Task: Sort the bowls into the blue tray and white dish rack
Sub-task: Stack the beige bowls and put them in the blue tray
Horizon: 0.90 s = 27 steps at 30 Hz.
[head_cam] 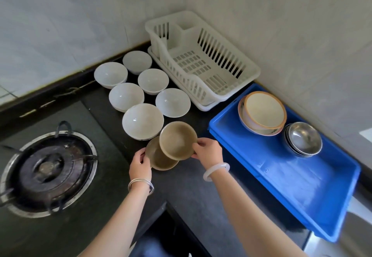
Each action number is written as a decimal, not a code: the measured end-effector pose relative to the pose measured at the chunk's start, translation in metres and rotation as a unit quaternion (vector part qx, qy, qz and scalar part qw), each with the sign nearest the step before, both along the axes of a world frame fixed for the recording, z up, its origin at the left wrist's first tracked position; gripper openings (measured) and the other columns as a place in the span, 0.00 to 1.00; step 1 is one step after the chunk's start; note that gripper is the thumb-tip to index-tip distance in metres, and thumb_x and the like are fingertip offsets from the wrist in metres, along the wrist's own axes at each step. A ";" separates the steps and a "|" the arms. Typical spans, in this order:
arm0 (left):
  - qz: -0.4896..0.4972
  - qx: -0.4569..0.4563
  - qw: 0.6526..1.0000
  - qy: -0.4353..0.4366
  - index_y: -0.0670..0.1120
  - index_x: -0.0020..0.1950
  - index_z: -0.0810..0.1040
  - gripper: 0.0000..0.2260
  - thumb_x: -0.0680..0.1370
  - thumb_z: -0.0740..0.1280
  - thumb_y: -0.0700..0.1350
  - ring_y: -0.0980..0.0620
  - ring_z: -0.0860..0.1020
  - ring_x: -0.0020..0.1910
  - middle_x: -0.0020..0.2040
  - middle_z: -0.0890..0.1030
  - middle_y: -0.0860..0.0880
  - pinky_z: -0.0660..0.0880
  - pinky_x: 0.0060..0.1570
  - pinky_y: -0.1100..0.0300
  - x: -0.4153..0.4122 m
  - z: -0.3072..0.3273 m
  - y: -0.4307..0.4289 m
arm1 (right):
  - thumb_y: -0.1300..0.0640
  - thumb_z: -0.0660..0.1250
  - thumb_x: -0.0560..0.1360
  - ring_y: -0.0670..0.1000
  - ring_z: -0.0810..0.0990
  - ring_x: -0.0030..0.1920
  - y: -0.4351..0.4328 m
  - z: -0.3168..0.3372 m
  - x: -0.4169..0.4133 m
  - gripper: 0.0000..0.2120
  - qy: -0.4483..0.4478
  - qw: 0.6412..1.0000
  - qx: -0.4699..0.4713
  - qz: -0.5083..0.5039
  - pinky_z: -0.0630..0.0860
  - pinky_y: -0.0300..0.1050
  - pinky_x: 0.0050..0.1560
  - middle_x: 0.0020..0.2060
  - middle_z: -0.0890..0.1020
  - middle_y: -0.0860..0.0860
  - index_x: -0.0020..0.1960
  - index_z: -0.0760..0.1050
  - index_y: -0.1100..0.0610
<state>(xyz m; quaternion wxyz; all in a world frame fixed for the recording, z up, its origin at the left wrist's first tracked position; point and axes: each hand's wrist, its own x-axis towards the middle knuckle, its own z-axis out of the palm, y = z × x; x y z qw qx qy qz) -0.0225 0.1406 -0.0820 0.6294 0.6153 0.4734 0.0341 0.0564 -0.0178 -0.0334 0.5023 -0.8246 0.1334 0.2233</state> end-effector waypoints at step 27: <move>0.055 -0.147 0.987 -0.020 0.42 0.51 0.76 0.06 0.79 0.60 0.41 0.43 0.79 0.49 0.51 0.79 0.41 0.76 0.51 0.52 0.003 0.004 0.000 | 0.60 0.65 0.76 0.46 0.82 0.37 0.018 -0.034 -0.010 0.14 0.115 0.993 0.010 0.039 0.80 0.34 0.34 0.52 0.80 0.52 0.62 0.75 0.54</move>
